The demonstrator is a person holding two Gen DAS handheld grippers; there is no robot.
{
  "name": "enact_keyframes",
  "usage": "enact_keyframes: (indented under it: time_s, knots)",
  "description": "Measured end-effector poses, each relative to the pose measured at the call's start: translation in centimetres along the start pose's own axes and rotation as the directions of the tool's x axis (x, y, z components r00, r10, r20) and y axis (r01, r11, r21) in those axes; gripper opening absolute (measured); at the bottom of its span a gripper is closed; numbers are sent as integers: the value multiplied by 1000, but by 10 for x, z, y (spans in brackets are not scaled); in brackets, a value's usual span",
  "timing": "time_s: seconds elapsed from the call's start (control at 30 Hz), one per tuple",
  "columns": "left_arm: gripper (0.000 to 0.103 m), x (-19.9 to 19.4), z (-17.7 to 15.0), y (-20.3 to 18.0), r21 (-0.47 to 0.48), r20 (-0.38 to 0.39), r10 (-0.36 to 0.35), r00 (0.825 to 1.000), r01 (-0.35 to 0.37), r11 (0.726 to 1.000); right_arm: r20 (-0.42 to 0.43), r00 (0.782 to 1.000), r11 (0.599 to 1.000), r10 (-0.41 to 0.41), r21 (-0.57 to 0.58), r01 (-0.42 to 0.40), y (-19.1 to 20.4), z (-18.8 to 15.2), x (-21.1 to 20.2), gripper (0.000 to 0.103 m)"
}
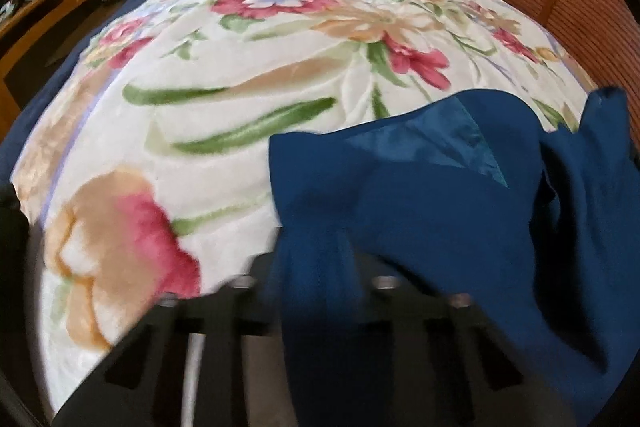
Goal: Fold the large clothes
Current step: 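Grasp the navy jacket edge with both tools and fold it over onto itself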
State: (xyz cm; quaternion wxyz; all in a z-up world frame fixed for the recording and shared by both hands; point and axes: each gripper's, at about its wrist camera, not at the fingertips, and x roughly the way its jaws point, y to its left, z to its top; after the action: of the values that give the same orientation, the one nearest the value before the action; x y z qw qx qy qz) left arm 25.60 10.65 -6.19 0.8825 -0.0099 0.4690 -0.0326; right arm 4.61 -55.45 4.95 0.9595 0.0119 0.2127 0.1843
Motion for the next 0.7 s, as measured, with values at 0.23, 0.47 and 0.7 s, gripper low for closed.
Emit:
enact_keyframes:
  time_s: [0.23,0.47,0.7]
  knots:
    - [2,-39,8,14,-81,172,157,973,-145,986,-80,993,995,-89,46,93,-23,-11,7,2]
    - [3,-40,7,22,-77,179,155,972,-143,987,-163,981,991,-103,68,115,-39,-22,16,3]
    - [34,-64,-17,9,-20,210,92,973,-90,996,-154,982,993,-106,39,113,-26,-12,21,3]
